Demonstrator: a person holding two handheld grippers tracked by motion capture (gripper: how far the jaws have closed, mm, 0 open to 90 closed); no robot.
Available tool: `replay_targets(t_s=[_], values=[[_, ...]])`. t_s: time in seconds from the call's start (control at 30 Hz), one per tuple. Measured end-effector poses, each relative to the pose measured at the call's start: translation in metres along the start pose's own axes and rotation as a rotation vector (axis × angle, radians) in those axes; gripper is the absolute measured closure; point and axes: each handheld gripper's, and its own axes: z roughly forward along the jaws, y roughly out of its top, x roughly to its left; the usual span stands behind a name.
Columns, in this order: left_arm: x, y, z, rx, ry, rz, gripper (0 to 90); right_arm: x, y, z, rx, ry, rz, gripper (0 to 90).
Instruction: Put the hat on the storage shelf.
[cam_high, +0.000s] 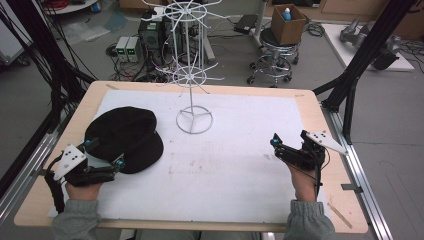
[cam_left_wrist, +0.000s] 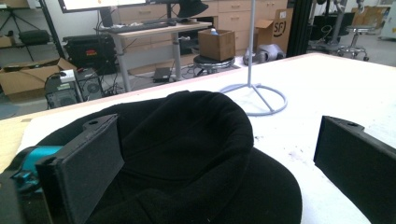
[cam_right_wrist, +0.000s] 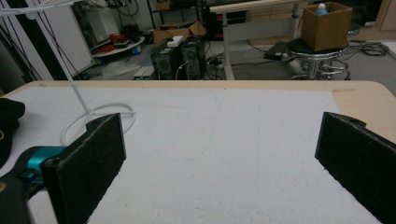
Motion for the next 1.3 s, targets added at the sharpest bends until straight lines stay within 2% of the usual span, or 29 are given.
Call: replay_targets(t_s=[0.4,0.57,0.7,0.8,0.93,1.03,1.2,1.3], values=[[0.0,0.0,-0.001,0.006,0.03,-0.001,1.7,0.001,0.0,0.003,0.013,-0.002,0.009,0.7],[0.0,-0.002,0.003,0.015,0.021,0.007,1.8,0.001,0.0,0.004,0.017,-0.007,0.001,0.7],[-0.004,-0.003,0.01,0.038,0.01,0.041,1.8,0.001,0.0,0.004,0.022,-0.02,0.004,0.7],[-0.006,-0.005,0.015,0.057,0.016,0.058,1.8,-0.001,0.0,0.002,0.019,-0.024,0.009,0.7],[-0.006,-0.006,0.018,0.066,0.005,0.042,1.8,-0.003,-0.001,0.0,0.015,-0.029,0.018,0.7],[-0.009,-0.009,0.024,0.105,-0.002,0.058,1.8,-0.005,-0.001,-0.003,0.013,-0.036,0.029,0.7],[-0.011,-0.012,0.031,0.136,-0.014,0.054,1.9,-0.008,-0.001,-0.006,0.006,-0.048,0.037,0.7],[-0.012,-0.014,0.035,0.162,-0.006,0.048,2.1,-0.011,-0.001,-0.007,0.006,-0.05,0.044,0.8]])
